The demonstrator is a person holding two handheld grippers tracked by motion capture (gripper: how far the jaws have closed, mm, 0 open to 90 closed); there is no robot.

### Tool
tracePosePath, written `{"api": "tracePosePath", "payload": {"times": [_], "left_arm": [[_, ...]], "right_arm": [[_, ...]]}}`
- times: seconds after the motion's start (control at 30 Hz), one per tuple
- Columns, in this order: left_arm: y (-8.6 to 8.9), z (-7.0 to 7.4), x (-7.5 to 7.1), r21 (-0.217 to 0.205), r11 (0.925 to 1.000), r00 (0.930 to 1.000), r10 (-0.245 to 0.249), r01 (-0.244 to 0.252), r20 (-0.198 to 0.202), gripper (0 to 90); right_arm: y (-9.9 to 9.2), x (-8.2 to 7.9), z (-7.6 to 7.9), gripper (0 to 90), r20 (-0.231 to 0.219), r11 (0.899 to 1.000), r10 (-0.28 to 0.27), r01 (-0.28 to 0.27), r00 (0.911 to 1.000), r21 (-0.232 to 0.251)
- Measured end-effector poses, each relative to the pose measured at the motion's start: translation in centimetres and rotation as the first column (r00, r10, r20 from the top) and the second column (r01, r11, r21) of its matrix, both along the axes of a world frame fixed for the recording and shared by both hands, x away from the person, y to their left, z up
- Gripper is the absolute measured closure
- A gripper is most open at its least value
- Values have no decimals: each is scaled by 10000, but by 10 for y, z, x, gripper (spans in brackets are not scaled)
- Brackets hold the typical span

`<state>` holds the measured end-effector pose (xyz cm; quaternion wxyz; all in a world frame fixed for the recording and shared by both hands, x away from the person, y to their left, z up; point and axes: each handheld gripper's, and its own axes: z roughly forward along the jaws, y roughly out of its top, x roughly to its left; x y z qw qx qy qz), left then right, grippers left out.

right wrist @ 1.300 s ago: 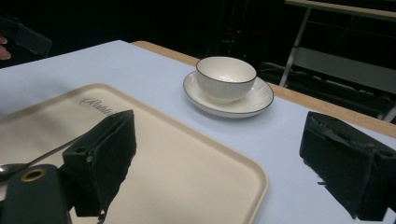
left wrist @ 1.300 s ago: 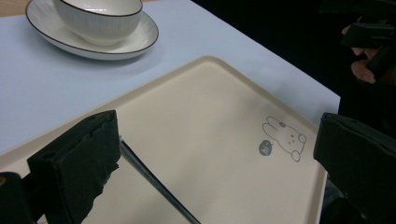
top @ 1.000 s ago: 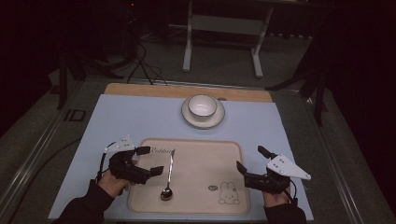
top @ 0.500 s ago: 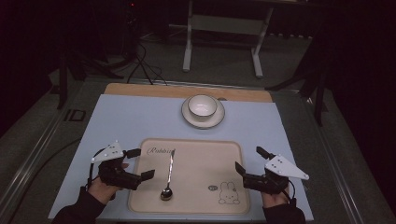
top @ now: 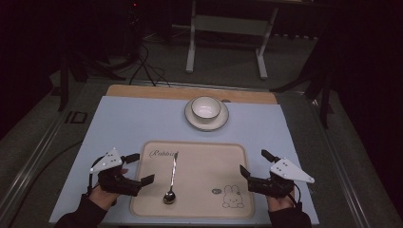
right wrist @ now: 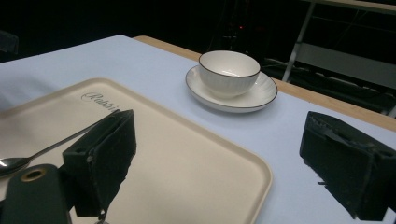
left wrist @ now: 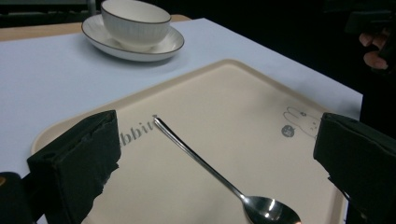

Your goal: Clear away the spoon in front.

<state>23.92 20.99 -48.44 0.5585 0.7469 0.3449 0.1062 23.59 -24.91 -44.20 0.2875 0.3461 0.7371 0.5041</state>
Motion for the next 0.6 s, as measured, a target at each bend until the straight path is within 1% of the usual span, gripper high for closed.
{"api": "tracePosePath", "payload": {"times": [0.13,0.17,0.27,0.37,0.43,0.6], "left_arm": [[0,-2,1,-23,10000,10000,41,-41,76,10],[1,-4,1,73,9999,9998,141,-142,170,10],[2,-7,2,175,9997,9998,185,-186,59,10],[2,-7,3,103,9997,9996,238,-240,134,10],[2,-8,4,-10,9998,9997,221,-221,34,10],[2,-9,5,-78,9997,9997,247,-246,22,10]], "right_arm": [[-2,0,-2,107,-53,10000,-7,8,10000,54],[-2,1,-2,107,-84,10000,10,-9,10000,67],[-2,2,-3,107,-165,9999,77,-75,9998,88],[-2,3,-4,107,-192,9999,102,-100,9998,96],[-2,3,-4,107,-217,9999,126,-124,9997,78],[-2,4,-4,107,-253,9998,161,-159,9995,90]]}}
